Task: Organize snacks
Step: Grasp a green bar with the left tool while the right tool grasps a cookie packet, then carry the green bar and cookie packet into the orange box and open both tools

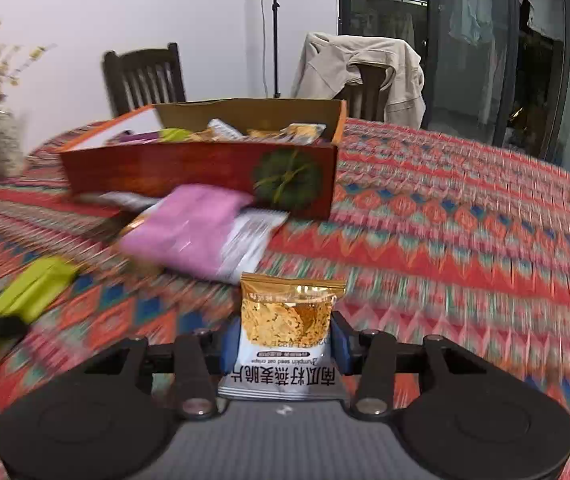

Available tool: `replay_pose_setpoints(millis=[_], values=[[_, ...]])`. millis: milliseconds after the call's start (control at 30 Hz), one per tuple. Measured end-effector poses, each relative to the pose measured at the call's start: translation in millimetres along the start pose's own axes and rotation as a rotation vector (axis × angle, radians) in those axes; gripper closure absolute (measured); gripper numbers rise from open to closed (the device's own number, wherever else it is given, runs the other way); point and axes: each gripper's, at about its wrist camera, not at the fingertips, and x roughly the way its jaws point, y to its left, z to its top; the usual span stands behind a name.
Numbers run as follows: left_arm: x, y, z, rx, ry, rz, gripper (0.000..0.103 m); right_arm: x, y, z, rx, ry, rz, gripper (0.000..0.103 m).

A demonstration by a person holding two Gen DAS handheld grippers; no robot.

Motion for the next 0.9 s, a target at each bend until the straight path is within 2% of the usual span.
replay_pose_setpoints(millis=[233,633,733,900], values=[[-28,1,-4,-0.033,-0.034,-0.018,0.069,-50,25,-32,-0.032,-0.012,0.042,0.058],[-56,11,-4,-0.053,-0.074,0.0,0.069,-64,41,-36,-0.027,-0.05,0.066,0.058],[-57,15,16,-0.043,-0.117,-0.021,0.069,-62,44,-29,-0.029,-0.059,0.085,0.058],[-53,36,82,-0.02,-0.245,-0.082,0.068,-60,40,7,-0.031,-0.112,0.124,0.059]])
